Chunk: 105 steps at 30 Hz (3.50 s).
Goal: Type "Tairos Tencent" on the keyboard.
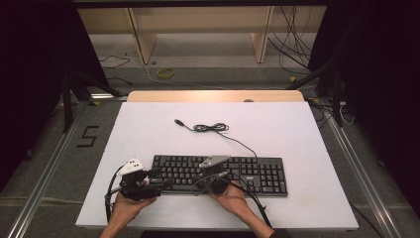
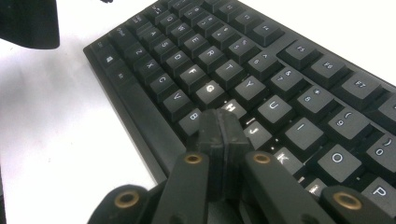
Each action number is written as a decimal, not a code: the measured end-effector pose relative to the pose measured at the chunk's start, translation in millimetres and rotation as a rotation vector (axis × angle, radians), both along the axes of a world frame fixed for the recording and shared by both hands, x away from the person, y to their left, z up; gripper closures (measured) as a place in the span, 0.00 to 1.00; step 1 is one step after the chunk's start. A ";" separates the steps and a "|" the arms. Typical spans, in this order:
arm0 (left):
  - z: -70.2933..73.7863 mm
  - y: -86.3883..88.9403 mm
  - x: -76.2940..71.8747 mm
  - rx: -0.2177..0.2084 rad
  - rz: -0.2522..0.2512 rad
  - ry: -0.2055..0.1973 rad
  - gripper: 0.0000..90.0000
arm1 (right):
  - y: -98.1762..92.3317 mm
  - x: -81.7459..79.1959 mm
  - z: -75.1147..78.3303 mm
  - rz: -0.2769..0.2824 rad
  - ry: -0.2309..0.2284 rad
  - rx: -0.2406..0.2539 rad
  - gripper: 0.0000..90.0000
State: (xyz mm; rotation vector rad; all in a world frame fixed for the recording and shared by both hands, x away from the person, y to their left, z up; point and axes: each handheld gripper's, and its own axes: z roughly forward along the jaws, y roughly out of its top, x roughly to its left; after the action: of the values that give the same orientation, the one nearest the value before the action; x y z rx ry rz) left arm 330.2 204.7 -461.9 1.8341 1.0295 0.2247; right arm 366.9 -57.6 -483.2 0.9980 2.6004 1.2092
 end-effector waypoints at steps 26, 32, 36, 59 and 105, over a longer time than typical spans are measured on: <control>-0.3 0.3 1.4 -0.003 0.009 0.003 0.34 | -8.6 0.7 8.1 -0.011 0.010 0.068 0.97; -0.3 0.3 2.4 0.001 0.008 0.002 0.34 | -9.6 0.1 9.8 -0.009 0.013 0.080 0.90; -0.3 -0.2 3.7 0.000 0.012 0.000 0.34 | -10.5 -1.0 11.4 -0.004 0.014 0.093 0.83; -1.8 -19.4 19.6 0.077 -0.050 0.042 0.71 | -35.1 -8.4 25.3 -0.034 -0.011 0.172 0.45; -17.4 -39.5 29.2 0.193 -0.122 0.152 0.99 | -82.7 -26.8 32.9 -0.080 -0.059 0.213 0.37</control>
State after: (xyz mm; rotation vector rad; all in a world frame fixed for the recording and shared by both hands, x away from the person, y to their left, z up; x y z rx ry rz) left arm 359.4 165.3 -479.3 2.1080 1.0247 0.1154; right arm 340.1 -140.3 -450.2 1.0718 2.4007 1.4957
